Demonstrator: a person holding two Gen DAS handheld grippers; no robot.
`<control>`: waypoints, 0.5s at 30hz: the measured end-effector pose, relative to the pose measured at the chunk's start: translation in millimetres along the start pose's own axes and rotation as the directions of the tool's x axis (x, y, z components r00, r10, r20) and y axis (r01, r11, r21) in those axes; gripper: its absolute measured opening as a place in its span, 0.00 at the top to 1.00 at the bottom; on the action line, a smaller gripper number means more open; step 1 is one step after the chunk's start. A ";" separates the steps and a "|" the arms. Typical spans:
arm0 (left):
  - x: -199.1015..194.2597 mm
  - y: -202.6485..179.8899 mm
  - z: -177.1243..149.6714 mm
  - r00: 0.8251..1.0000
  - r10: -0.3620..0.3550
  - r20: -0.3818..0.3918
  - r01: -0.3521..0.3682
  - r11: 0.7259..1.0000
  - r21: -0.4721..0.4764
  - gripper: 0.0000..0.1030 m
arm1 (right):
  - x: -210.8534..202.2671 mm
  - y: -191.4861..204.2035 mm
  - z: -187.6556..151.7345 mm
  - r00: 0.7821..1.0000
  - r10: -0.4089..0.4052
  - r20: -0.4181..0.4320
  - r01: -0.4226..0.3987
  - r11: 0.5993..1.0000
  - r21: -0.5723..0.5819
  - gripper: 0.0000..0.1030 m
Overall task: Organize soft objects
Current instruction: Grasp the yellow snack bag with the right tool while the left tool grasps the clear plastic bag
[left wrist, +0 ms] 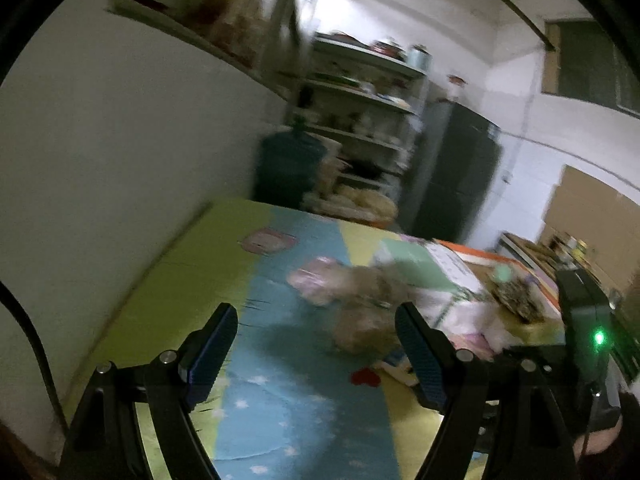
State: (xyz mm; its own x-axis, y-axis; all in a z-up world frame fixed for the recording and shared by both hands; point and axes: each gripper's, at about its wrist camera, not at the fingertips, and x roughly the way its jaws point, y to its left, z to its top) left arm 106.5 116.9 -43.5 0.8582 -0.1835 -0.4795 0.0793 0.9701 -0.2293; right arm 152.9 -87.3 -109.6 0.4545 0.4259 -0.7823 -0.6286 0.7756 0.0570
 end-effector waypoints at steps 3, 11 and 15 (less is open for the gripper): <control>14.3 -6.8 2.6 0.993 -0.103 -0.051 0.106 0.994 0.042 0.21 | -4.1 -1.6 -2.3 1.000 0.027 0.010 -0.027 0.999 0.034 0.59; 48.7 -19.3 5.8 0.958 -0.226 -0.175 0.265 0.932 0.246 0.22 | -50.9 -18.8 -9.6 0.988 0.016 0.154 -0.041 0.987 0.158 0.60; 63.8 -27.2 5.0 0.947 -0.225 -0.230 0.291 0.904 0.312 0.26 | -63.9 -28.2 -13.2 0.984 -0.004 0.176 -0.030 0.982 0.188 0.60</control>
State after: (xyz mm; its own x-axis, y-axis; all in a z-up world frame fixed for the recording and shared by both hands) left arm 161.6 79.6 -63.6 0.6779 -0.4290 -0.5970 0.4801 0.8733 -0.0824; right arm 133.3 -142.5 -69.4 0.5608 0.4983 -0.6613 -0.5119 0.8364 0.1962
